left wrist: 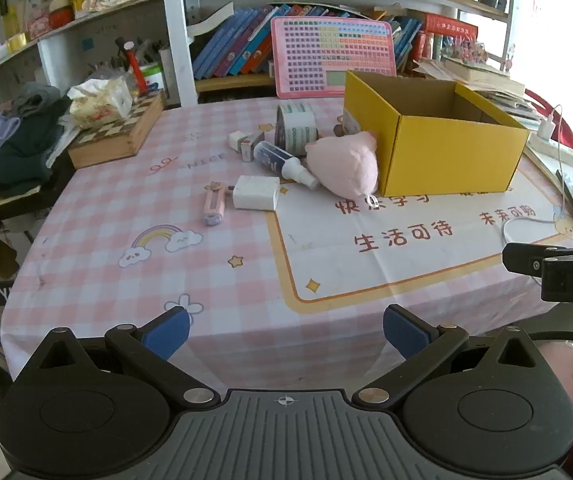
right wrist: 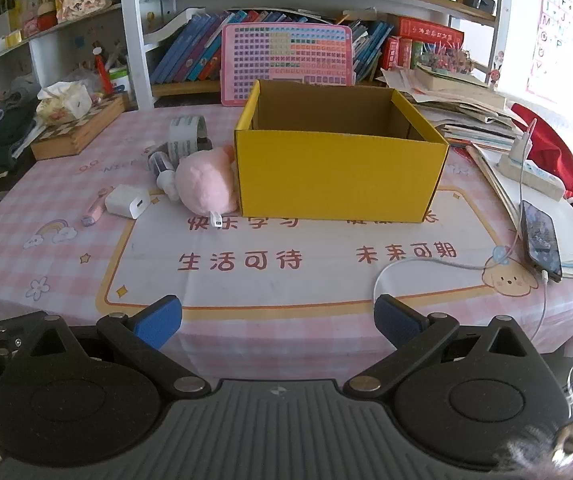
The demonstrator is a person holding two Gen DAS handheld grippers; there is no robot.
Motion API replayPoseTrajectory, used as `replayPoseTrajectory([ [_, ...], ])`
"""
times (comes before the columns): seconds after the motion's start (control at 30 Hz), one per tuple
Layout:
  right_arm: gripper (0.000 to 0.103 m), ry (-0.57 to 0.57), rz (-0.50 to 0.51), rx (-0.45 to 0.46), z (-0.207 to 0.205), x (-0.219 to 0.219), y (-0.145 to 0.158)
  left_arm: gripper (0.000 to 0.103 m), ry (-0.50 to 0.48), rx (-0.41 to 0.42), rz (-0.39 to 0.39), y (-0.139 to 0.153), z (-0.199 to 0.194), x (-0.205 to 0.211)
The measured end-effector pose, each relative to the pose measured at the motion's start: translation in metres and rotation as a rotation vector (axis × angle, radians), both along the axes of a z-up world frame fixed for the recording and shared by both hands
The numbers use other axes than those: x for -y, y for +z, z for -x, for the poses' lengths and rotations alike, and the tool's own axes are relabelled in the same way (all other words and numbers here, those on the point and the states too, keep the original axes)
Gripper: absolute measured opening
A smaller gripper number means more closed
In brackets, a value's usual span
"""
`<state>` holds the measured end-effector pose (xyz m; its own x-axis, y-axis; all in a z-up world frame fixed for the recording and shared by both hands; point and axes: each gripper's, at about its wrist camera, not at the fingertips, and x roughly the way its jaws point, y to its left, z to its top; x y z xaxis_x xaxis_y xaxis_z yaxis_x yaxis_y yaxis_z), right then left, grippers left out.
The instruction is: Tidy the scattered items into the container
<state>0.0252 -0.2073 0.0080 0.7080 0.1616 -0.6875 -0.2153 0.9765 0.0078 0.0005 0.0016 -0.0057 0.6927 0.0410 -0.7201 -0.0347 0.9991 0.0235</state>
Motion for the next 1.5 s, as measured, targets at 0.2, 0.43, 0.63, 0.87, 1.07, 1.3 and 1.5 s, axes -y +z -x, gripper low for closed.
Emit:
replayPoseTrajectory([
  [0.2,0.103,0.010,-0.002,-0.003,0.0002,0.0003,0.0017,0.103,0.006,-0.007,0.008,0.0015,0.0010,0.0001],
  [0.43,0.103,0.021,-0.005,0.000,0.0023,0.0010,0.0018,0.103,0.009,-0.015,0.016,0.0022,0.0010,0.0004],
  [0.63,0.103,0.033,-0.016,0.007,0.0041,0.0018,0.0037,0.103,0.000,-0.015,0.021,0.0022,0.0017,0.0018],
  [0.87,0.103,0.045,-0.014,0.017,0.0070,0.0014,0.0048,0.103,0.006,-0.018,0.025,0.0029,0.0033,0.0021],
  [1.07,0.103,0.057,-0.026,0.004,0.0072,0.0023,0.0028,0.103,0.013,-0.014,0.045,0.0049,0.0045,0.0006],
  [1.3,0.103,0.053,-0.022,-0.004,0.0070,0.0045,0.0023,0.103,0.001,-0.022,0.063,0.0051,0.0030,0.0030],
  [1.5,0.101,0.055,-0.001,-0.010,0.0064,0.0044,0.0010,0.103,0.008,-0.037,0.050,0.0031,0.0033,0.0043],
])
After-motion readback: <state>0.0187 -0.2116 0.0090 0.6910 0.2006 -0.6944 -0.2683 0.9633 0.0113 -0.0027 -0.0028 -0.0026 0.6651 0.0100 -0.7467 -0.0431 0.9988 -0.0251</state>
